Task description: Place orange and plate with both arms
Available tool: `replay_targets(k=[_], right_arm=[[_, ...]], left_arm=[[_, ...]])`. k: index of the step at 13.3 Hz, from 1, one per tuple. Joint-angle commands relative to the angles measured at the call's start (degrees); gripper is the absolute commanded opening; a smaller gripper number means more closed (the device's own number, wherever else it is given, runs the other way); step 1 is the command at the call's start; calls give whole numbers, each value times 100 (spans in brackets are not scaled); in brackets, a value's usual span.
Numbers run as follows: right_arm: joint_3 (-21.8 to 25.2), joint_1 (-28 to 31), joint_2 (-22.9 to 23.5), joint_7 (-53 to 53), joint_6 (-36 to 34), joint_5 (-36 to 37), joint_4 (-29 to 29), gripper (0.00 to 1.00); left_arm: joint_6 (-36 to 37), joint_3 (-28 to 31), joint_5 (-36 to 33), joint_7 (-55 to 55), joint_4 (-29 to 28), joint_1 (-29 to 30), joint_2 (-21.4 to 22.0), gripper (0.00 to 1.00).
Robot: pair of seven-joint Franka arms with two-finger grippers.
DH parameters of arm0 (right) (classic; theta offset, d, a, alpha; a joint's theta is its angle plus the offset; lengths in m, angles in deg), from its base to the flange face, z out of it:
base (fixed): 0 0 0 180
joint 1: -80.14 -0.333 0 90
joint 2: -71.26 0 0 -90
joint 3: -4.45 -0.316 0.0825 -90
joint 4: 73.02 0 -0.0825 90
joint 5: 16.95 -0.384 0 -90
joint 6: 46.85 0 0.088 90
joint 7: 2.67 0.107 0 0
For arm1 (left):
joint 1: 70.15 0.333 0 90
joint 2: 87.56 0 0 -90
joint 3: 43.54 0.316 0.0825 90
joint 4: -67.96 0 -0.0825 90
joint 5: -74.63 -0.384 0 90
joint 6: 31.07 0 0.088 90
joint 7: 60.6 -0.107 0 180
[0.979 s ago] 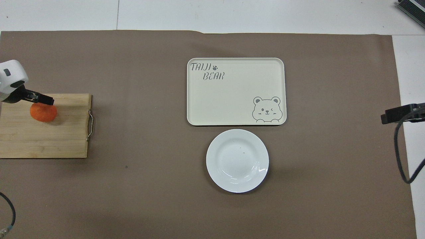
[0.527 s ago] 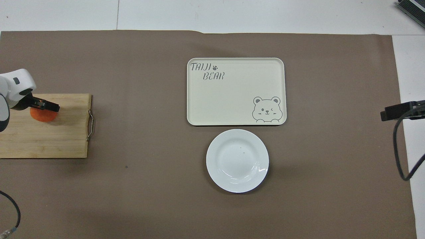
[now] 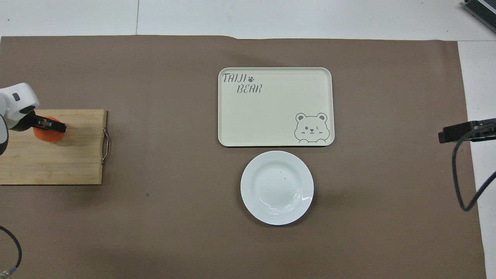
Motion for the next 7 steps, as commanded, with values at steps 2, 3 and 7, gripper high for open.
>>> replay_targets(k=[2, 3, 7], right_arm=[[-22, 29, -178, -103, 122, -297, -247, 100], [-22, 29, -178, -112, 122, -366, -256, 100], [-22, 29, -221, -94, 131, -534, -326, 100]], left_arm=[[125, -54, 103, -19, -167, -56, 430, 0], [151, -81, 103, -19, -175, -152, 518, 0], [713, -81, 103, -10, -193, -1021, 818, 0]])
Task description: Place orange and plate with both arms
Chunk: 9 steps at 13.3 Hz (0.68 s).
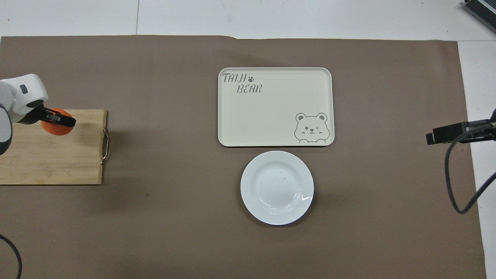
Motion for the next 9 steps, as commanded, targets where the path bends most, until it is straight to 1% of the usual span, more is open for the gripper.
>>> replay_targets(k=[1, 3, 4, 6, 9], right_arm=[[-14, 47, -185, -94, 113, -127, -294, 100], [-14, 73, -212, -94, 104, -249, -382, 100], [-6, 117, -203, -86, 87, -546, -391, 100], [12, 179, -221, -103, 78, -864, -496, 100], [30, 223, -221, -121, 87, -1540, -646, 100]], left_arm=[[227, 72, 92, 89, -218, -656, 266, 0], [184, 63, 92, 754, -236, -1192, 267, 0], [175, 63, 92, 1097, -236, -1473, 267, 0], [131, 54, 92, 1826, -236, -2088, 293, 0], [-88, 28, 127, 2881, -236, -2880, 311, 0]])
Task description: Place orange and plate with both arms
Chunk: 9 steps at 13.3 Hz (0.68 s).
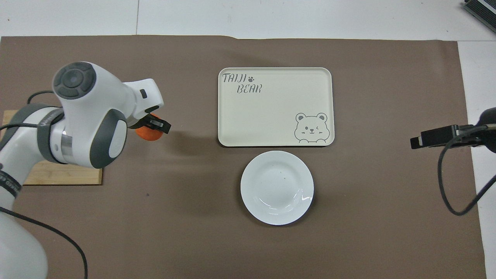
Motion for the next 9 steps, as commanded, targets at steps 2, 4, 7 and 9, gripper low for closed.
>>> replay_targets(k=[2, 4, 7, 9], right_arm=[[-21, 94, -187, -129, 113, -665, -415, 100], [-21, 155, -196, -147, 131, -1026, -582, 100], [-4, 199, -205, -330, 139, -1412, -889, 100], [-4, 269, -205, -525, 270, -1755, -1126, 100]], left_arm=[[-568, 39, 175, 1217, -183, -954, 110, 0], [-825, 30, 184, 1772, -191, -1394, 75, 0], [-1272, 30, 193, 2484, -191, -2141, -101, 0], [-1379, 21, 202, 2714, -191, -2493, -198, 0]])
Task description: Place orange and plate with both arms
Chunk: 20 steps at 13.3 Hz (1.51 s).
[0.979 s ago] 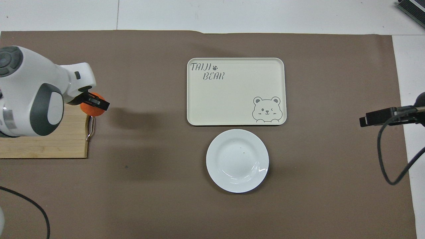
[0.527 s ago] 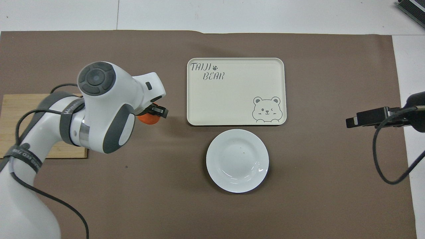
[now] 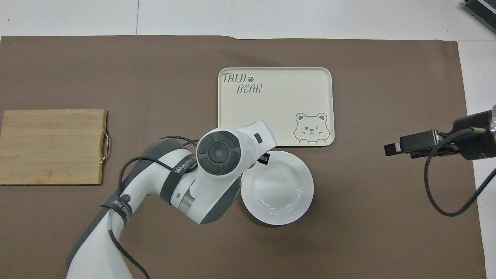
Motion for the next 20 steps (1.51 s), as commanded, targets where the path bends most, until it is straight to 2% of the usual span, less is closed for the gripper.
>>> replay_targets(k=[1, 5, 6, 7, 8, 11, 15, 17, 20], right_arm=[[-24, 148, -190, -338, 315, -402, -529, 100], [-24, 271, -120, -925, 517, -1113, -1143, 100], [-24, 271, -119, -1058, 605, -1228, -1293, 100], [-24, 271, -119, -1181, 676, -1272, -1425, 100], [-24, 280, -119, -1321, 676, -1369, -1531, 100], [-24, 236, -163, -1604, 983, -1616, -1918, 100], [-24, 219, -76, -2375, 1273, -2141, -2348, 100], [-24, 114, -58, -2457, 1650, -2266, -2428, 100], [-33, -36, 284, -3200, 2054, -2739, -2638, 100]], left_arm=[[-238, 119, 99, 250, -123, -468, -73, 0], [-561, 119, 99, 488, -167, -952, -485, 0], [-572, 119, 99, 506, -167, -979, -504, 13], [-572, 119, 107, 497, -167, -979, -504, 52], [-529, 119, 107, 462, -175, -962, -495, 100], [-371, 119, 107, 436, -158, -857, -399, 100], [288, 137, 107, 392, -131, -532, 224, 100], [735, 189, 99, 409, -123, -383, 497, 100], [1281, 207, 90, 295, -123, 170, 753, 100]])
